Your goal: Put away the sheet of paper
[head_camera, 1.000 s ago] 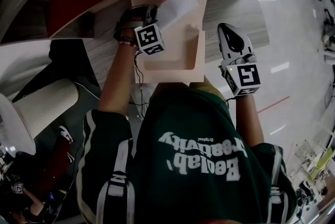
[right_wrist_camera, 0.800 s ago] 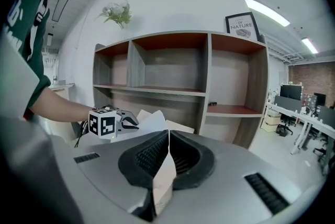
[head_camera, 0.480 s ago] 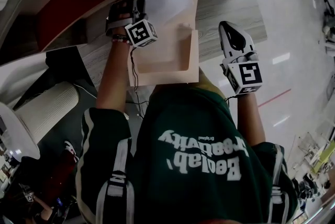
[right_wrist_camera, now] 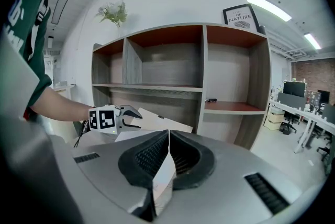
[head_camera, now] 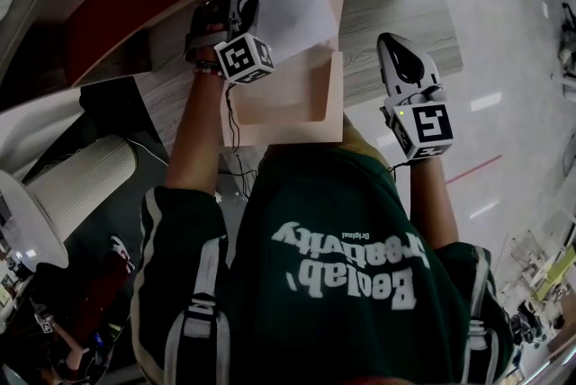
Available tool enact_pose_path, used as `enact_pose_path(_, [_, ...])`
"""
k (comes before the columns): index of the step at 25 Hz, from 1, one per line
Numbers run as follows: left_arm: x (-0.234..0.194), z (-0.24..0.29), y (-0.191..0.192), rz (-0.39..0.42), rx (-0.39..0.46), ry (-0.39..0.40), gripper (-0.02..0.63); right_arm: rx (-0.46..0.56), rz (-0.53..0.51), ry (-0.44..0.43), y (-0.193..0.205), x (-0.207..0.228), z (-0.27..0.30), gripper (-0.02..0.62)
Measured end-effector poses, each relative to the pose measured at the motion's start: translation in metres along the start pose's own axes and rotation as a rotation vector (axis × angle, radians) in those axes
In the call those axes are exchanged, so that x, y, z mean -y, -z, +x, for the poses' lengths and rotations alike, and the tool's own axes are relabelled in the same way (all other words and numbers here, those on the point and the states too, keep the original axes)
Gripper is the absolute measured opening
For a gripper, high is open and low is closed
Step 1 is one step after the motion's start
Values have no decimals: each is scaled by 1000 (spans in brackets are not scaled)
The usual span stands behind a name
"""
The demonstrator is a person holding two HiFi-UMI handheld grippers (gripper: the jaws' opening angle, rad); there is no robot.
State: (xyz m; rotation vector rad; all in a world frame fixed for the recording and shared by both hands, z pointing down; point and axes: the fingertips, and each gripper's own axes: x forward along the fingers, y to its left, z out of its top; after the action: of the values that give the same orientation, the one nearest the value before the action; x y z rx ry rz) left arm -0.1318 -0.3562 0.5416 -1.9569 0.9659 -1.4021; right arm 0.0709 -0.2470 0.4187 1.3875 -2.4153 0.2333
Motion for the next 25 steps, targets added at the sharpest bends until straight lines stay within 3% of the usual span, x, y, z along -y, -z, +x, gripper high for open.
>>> enact_pose_path(8, [20, -18, -24, -448, 84, 123, 171, -5, -1, -3, -1, -1, 0, 35])
enact_pose_path(10, [32, -19, -25, -564, 91, 145, 145, -8, 1, -1, 0, -3, 1, 35])
enact_pose_path(12, [44, -19, -24, -692, 84, 164, 18, -13, 2, -2, 1, -5, 2, 35])
enact_pose_path(16, [76, -14, -23, -924, 59, 250, 18, -23, 4, -3, 3, -8, 4, 35])
enact_pose_path(21, [111, -1, -14, -1070, -26, 297, 18, -32, 5, -10, 5, -11, 7, 35])
enact_pose_path(25, [132, 16, -20, -1107, -53, 354, 18, -46, 8, -20, 9, -14, 11, 35])
